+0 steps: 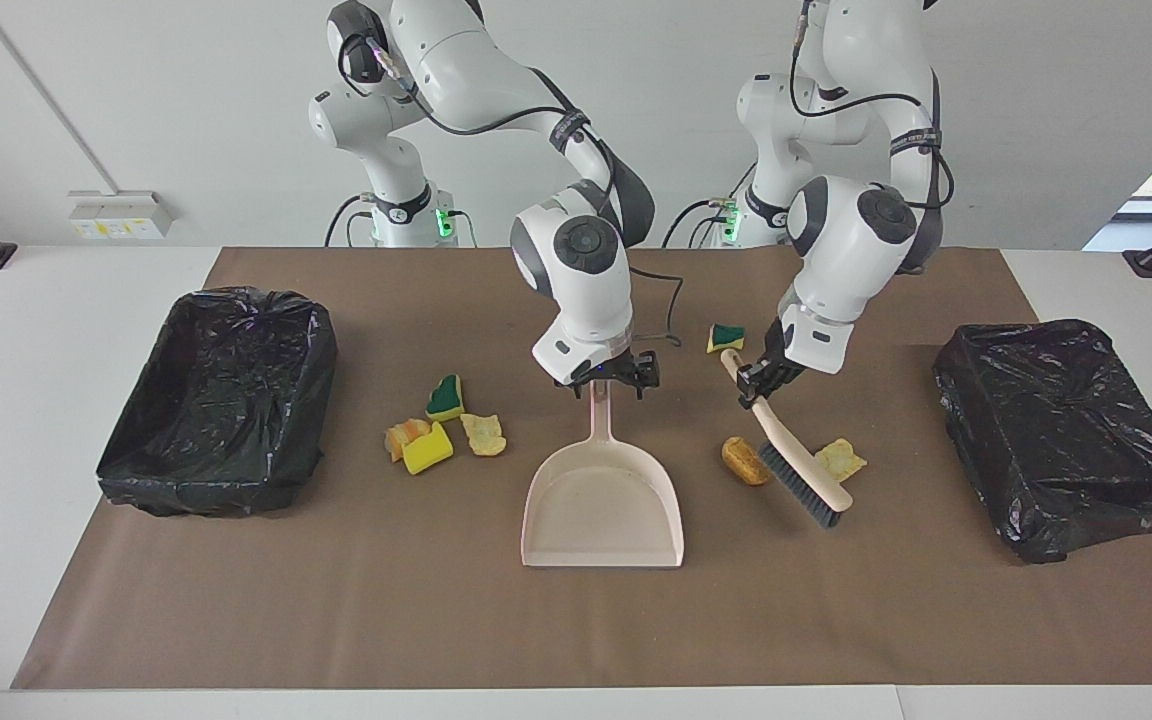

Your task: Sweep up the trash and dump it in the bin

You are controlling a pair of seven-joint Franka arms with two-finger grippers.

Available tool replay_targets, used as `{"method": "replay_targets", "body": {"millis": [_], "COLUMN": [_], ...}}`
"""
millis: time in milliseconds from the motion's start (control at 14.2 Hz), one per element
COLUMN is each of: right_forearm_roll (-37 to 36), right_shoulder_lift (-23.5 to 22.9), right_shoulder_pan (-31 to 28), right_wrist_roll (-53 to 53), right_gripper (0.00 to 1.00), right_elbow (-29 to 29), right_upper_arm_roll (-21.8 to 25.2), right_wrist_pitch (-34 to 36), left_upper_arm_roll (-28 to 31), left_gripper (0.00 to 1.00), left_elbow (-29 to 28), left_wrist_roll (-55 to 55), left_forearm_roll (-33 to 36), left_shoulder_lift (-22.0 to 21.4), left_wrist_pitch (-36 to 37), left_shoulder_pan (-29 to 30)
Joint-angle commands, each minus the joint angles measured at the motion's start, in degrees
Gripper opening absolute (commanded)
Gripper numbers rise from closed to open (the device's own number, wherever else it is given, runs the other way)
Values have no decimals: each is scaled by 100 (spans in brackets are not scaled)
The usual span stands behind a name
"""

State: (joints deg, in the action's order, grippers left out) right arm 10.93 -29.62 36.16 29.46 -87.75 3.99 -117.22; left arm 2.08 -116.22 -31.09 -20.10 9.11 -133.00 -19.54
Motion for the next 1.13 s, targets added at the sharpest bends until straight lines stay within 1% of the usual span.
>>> {"method": "replay_targets", "body": {"millis": [0,71,141,212,283,353,424,495,565,706,777,848,918,1060], "right_forearm_roll": [129,129,129,129,138,155,181,225,243,173,155,138,129,138], "right_shoulder_lift": [140,132,132,123,123,123,114,114,123,123,149,228,402,745], "right_shoulder_pan": [-47,-56,-74,-108,-118,-126,-144,-135,-153,-161,-222,-258,-284,-555], "right_wrist_roll": [-406,-449,-459,-485,-528,-538,-486,-398,-371,-467,-720,-1175,-1562,-1899], "right_gripper": [100,100,96,84,65,31,0,0,0,0,0,0,0,0], "right_elbow": [-313,-322,-322,-313,-322,-313,-313,-313,-313,-278,-278,-278,-295,-295], "right_upper_arm_roll": [-3,-3,-3,-3,-3,-3,-3,-3,-3,6,6,14,49,67], "right_wrist_pitch": [-257,-266,-275,-284,-293,-328,-319,-284,-232,-170,-92,22,145,478], "left_upper_arm_roll": [-112,-112,-120,-147,-243,-322,-331,-331,-331,-366,-428,-446,-446,-585], "left_gripper": [0,0,0,0,0,0,0,0,0,0,0,0,0,0], "left_elbow": [169,169,169,169,204,344,772,1046,1144,1180,1180,1180,1180,1198], "left_wrist_roll": [768,1033,1261,1438,1553,1554,1545,1528,1510,1484,1484,1492,1492,1510], "left_forearm_roll": [-1088,-1484,-1749,-1839,-1874,-1936,-2119,-2243,-2305,-2463,-2472,-2481,-2481,-2481], "left_shoulder_lift": [205,214,249,380,503,548,740,872,917,953,952,970,987,1092], "left_wrist_pitch": [-165,-173,-182,-269,-496,-560,-508,-429,-437,-560,-647,-674,-675,-779], "left_shoulder_pan": [370,467,521,504,504,564,591,609,635,592,591,591,583,583]}}
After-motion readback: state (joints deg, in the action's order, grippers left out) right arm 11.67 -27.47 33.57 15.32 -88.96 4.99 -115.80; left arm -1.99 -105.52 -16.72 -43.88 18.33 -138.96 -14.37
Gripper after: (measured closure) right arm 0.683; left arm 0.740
